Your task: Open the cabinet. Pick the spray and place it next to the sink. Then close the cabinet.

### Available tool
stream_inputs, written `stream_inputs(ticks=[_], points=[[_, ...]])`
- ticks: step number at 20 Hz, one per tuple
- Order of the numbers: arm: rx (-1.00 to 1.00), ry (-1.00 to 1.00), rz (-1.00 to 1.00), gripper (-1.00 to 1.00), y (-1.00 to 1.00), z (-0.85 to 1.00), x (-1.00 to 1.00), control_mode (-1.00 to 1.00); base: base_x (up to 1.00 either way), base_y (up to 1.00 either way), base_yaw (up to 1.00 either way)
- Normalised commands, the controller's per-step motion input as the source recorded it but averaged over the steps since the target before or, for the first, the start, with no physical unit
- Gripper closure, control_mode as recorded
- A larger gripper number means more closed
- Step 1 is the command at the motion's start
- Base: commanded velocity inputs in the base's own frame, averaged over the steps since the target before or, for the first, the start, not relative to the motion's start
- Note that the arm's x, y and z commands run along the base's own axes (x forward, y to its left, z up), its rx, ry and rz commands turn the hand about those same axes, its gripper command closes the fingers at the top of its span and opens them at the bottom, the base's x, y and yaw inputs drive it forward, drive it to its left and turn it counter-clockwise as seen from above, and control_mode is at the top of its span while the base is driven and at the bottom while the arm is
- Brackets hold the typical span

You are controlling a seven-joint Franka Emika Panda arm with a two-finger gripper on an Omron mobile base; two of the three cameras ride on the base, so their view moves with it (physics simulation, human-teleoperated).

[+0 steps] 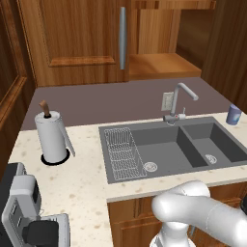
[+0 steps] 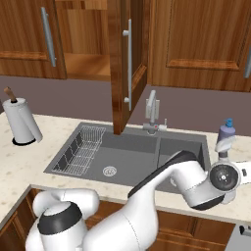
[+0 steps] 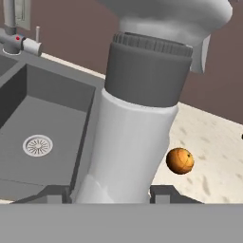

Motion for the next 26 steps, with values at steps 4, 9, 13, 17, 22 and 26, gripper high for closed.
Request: stream_inputs(ticks=[4, 9, 13, 17, 22, 26], points=[[0.04, -0.04, 0.08, 1.00, -0.14, -0.32, 0.19, -1.00, 0.00, 0.00, 0.00], [0.04, -0.07, 0.08, 1.00, -0.10, -0.10, 0.21, -1.00, 0.00, 0.00, 0.00], [0.02, -0.05, 0.07, 1.00, -0.02, -0.03, 0.21, -1.00, 0.00, 0.00, 0.00], [0.00, -0.02, 0.03, 1.00, -0.06, -0.10, 0.17, -1.00, 0.00, 0.00, 0.00], [0.00, -0.02, 0.00, 1.00, -0.16, -0.23, 0.14, -1.00, 0.00, 0.00, 0.00], [0.00, -0.03, 0.00, 1.00, -0.19, -0.24, 0.14, -1.00, 0.00, 0.00, 0.00]])
